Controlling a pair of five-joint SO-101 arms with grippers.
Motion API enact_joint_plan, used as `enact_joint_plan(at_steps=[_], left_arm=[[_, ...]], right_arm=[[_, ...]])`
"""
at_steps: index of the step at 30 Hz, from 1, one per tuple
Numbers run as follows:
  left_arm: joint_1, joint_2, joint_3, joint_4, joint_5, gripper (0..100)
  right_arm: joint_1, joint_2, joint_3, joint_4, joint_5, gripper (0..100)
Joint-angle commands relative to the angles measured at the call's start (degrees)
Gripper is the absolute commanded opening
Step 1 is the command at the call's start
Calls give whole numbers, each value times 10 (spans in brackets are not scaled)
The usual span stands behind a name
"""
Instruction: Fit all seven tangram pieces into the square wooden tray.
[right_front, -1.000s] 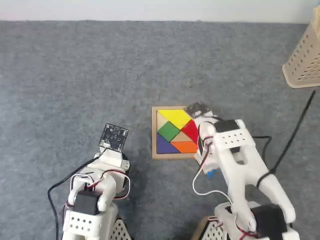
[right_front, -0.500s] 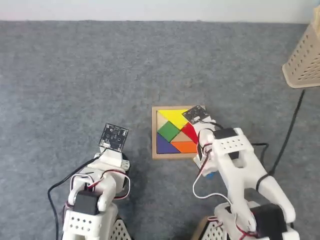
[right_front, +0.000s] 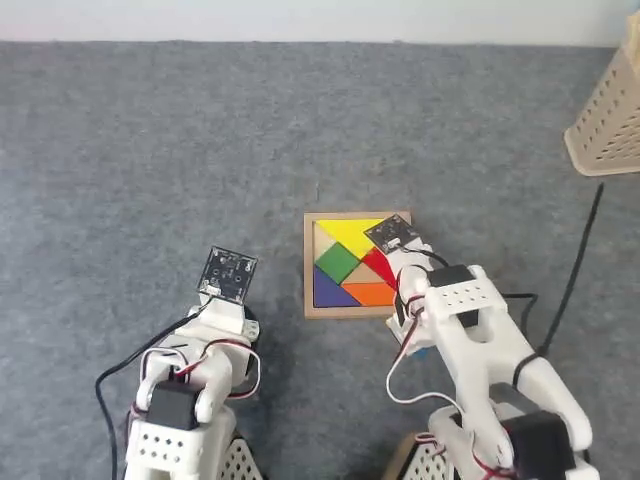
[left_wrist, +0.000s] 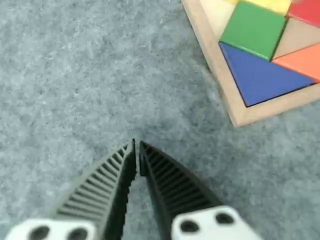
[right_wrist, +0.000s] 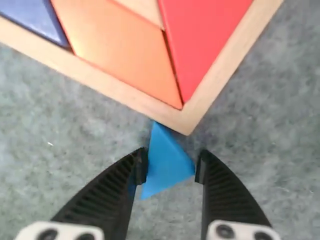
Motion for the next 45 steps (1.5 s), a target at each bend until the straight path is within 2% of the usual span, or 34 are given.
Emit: enact_joint_plan(at_steps=[1,6,13,21,27,32,38,45], left_arm=[[-2,-11,-10,4,4,12],[-2,-11,-10,4,4,12],[-2,-11,-10,4,4,12],[-2,-11,-10,4,4,12],[-2,-11,-10,4,4,12],[-2,-11,-10,4,4,12],[-2,-11,-10,4,4,12],[-2,-11,-10,4,4,12]], right_arm=[[-4,-16,2,-7,11,139],[0,-22,0,4,11,50],[0,-22,-14,24,15,49],[-1,-23,-127,128,31,46],[-6,-15,-214,141,27,48],[-51,59,-335,145,-62,45],[-109,245,-520,140,-157,44],[-129,442,-721,157,-260,44]])
